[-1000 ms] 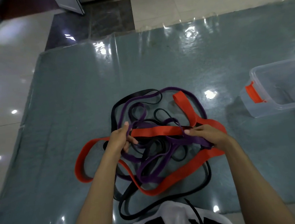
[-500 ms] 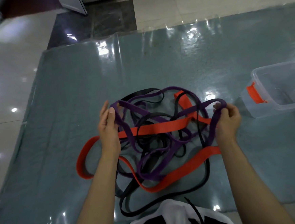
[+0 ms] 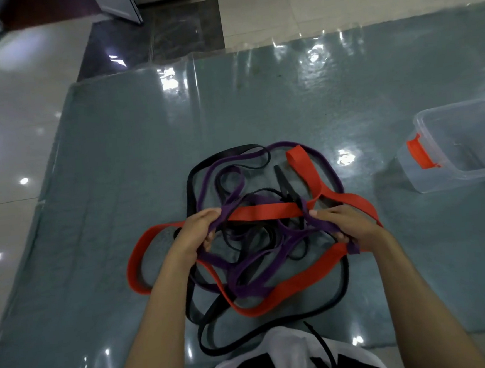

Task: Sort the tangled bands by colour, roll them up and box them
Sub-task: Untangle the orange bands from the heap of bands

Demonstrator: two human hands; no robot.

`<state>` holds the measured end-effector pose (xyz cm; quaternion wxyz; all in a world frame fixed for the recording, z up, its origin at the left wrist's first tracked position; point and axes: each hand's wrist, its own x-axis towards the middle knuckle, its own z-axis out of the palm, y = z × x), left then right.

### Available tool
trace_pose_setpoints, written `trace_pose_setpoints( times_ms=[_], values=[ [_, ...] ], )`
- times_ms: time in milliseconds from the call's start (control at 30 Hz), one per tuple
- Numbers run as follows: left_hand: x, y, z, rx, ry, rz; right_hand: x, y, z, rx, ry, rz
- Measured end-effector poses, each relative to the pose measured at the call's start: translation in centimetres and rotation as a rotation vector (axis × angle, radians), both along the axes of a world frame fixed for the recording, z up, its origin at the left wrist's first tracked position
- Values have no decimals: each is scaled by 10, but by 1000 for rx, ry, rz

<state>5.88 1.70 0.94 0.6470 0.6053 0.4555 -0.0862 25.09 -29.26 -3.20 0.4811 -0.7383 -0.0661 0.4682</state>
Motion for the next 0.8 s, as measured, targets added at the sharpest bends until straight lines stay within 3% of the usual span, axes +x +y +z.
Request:
trace_pose_setpoints(
  times_ms=[133,300,500,700,800],
  values=[
    [4,5,5,55,-162,106,10,-5,5,19,-12,129],
    [9,0,13,16,-384,116,18,-4,-1,99,-136,61],
    [24,-8,37,-131,-672,387,19,7,-3,204,-358,-429],
    [26,-3,56,-177,-932,506,23,22,21,772,-54,-841],
    [25,4,57,-108,-882,540,28,24,26,813,66,-941]
  ],
)
